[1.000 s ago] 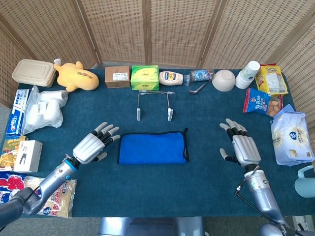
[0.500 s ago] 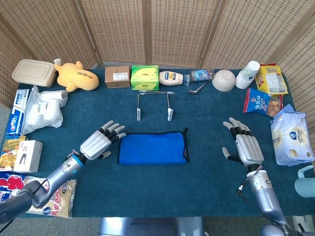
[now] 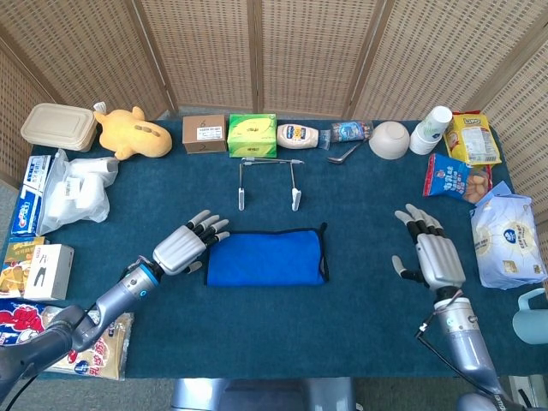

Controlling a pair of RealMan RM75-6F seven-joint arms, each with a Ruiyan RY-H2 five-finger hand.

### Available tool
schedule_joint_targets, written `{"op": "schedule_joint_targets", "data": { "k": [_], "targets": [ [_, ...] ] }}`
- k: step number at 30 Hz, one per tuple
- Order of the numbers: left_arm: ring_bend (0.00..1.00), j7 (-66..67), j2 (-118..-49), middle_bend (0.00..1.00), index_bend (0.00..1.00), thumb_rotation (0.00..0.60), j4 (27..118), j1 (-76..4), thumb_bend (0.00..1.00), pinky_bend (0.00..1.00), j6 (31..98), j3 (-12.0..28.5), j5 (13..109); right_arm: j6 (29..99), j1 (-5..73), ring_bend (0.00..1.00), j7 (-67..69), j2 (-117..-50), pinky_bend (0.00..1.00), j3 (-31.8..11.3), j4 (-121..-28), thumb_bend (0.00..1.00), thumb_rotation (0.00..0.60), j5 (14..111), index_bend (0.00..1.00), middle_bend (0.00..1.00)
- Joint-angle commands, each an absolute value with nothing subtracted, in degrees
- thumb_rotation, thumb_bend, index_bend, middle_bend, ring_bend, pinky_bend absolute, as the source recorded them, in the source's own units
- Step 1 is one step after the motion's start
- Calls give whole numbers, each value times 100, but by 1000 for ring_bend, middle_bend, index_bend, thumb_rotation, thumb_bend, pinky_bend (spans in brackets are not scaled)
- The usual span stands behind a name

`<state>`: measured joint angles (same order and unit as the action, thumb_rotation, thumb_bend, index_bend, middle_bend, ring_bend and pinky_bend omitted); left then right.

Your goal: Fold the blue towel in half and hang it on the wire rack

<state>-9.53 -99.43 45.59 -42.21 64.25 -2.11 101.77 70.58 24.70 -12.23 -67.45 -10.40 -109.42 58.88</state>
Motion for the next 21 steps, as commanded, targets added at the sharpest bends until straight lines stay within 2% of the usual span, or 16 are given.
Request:
{"op": "schedule_joint_targets", "data": {
  "k": [1, 21],
  "targets": [
    [0, -999, -10037, 25, 138, 600, 4437, -4276, 320, 0, 6442, -234, 10163, 7074, 2446, 0, -1221, -6728, 0, -1044, -10957, 372, 600, 5884, 98, 19],
    [0, -1267, -10275, 52, 169, 600, 4221, -4425, 319, 0, 6687, -282, 10027, 7102, 2354, 0, -1223, -6681, 0, -1083, -11012, 371, 600, 5863, 94, 20]
  ]
}}
